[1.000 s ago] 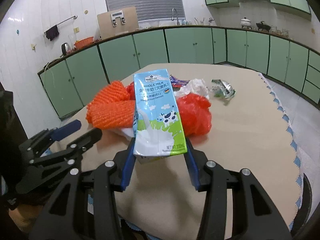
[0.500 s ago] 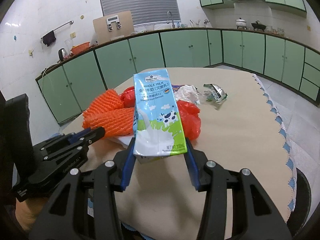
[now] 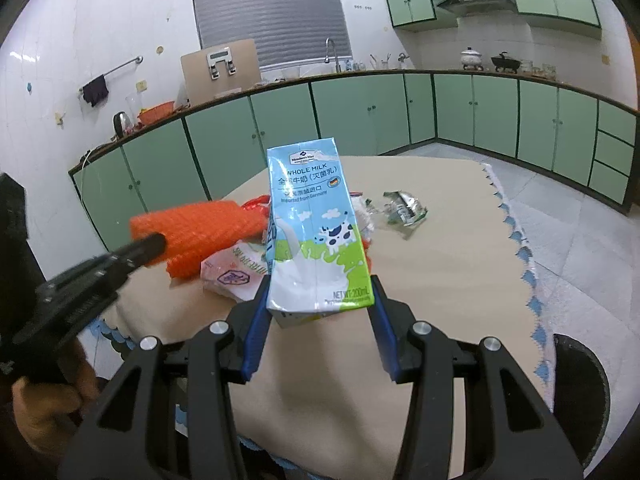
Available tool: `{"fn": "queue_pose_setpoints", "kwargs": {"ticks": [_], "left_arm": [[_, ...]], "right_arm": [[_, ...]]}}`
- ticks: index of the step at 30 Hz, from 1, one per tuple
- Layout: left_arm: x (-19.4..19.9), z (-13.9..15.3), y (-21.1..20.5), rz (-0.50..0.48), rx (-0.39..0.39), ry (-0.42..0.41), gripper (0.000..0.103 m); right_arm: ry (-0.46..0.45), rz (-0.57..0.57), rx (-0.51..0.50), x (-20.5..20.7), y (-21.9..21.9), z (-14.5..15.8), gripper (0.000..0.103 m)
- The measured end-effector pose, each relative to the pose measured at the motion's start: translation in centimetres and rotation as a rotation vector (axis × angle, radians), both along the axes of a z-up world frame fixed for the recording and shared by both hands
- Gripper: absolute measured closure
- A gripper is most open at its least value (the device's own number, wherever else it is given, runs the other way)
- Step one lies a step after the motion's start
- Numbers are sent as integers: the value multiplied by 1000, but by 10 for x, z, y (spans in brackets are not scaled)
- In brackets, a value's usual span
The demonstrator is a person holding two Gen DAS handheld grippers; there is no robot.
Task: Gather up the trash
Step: 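Carry carton and foam net over the bin and open both grippers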
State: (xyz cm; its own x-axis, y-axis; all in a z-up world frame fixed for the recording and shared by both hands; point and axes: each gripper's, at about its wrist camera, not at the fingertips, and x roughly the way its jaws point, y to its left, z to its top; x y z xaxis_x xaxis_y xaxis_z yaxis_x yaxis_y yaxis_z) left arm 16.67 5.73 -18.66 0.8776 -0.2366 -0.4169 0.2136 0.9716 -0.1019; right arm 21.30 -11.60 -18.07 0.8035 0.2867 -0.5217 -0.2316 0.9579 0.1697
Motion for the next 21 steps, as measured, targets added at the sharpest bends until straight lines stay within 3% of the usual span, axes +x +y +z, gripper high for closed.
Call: {"fn": "queue_pose_setpoints", "kwargs": {"ticks": [8,21], "left_arm": [[-10,27,-38,-91,13,-39,98],[-11,33,-163,-364,23,-43,98]], "right_arm": [[-4,-100,23,-19,-55,12,58],[44,-398,27,-62,-191,-1,58]]}}
